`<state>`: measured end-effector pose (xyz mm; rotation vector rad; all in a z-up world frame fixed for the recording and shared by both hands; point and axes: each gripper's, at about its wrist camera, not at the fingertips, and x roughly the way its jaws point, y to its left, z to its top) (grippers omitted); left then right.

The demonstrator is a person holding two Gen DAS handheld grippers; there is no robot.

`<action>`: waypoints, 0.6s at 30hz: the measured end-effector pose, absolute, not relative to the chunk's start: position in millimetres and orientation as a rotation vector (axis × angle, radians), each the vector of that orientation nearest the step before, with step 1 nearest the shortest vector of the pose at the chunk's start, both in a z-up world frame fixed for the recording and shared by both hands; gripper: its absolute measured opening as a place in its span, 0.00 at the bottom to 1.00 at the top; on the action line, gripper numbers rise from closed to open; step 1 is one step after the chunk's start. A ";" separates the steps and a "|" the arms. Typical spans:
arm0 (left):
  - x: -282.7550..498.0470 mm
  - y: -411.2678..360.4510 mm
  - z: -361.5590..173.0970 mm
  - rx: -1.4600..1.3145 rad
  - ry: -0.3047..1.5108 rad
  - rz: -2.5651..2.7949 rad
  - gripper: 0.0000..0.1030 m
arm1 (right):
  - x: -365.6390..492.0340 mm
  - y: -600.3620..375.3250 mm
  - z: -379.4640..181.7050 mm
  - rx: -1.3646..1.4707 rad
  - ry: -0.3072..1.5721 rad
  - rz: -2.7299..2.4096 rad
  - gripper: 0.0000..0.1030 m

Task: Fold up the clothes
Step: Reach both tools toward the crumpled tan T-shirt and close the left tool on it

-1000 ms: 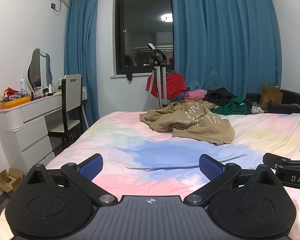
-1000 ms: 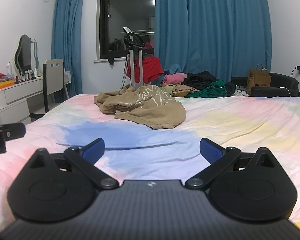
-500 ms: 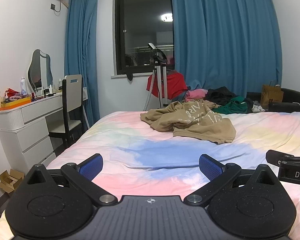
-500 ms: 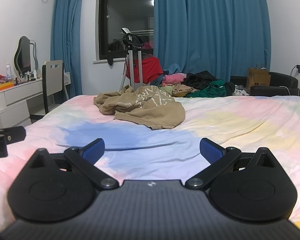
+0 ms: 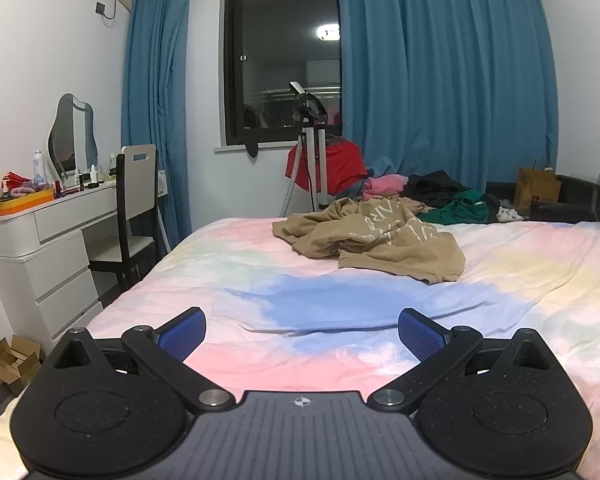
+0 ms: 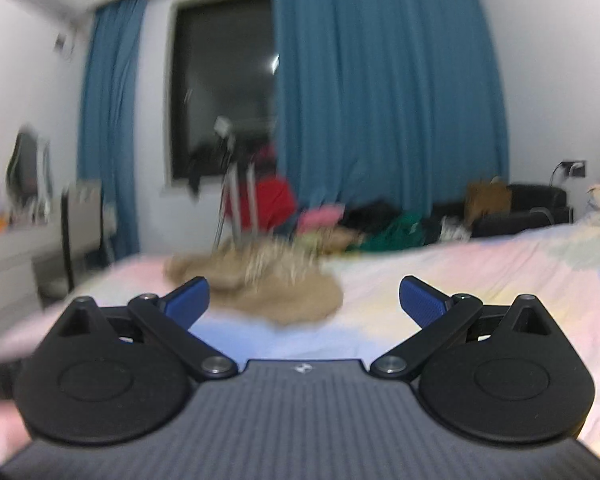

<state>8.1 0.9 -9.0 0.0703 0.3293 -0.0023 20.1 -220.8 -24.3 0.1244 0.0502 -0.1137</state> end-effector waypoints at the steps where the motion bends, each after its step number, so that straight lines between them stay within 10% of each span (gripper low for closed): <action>1: 9.6 0.8 -10.1 0.070 0.331 -0.006 1.00 | 23.6 -224.1 -16.2 0.138 0.039 -0.098 1.00; 18: 173.5 -44.5 -61.6 0.243 0.483 -0.092 0.99 | 80.3 -277.0 -39.5 0.291 0.223 -0.060 1.00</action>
